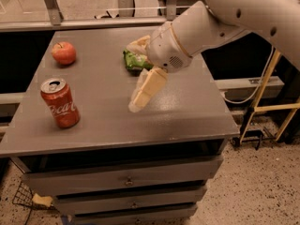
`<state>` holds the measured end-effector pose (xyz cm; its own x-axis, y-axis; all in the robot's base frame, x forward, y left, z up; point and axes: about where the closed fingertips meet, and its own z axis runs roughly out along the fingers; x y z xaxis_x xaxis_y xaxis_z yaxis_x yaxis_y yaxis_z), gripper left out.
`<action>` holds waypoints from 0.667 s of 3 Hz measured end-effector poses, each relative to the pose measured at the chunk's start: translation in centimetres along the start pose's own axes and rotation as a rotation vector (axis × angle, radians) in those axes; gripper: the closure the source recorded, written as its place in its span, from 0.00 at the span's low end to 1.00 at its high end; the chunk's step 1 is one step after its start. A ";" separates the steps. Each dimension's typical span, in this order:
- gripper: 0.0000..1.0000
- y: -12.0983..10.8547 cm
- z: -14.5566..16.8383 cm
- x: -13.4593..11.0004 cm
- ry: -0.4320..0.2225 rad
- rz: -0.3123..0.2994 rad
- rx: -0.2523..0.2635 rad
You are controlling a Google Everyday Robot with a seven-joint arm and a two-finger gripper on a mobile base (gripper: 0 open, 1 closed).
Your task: Pick coke can
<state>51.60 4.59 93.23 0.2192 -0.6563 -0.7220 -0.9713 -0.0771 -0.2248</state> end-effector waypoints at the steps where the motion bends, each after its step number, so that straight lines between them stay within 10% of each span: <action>1: 0.00 -0.4 3.3 -1.7 -0.061 -0.033 -0.032; 2: 0.00 -0.3 6.3 -3.0 -0.139 -0.048 -0.066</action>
Offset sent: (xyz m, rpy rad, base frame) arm 0.0026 0.1029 -0.0312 0.2101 0.0448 0.1707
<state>51.80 11.32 91.37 0.2717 -0.5410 -0.7959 -0.9624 -0.1583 -0.2209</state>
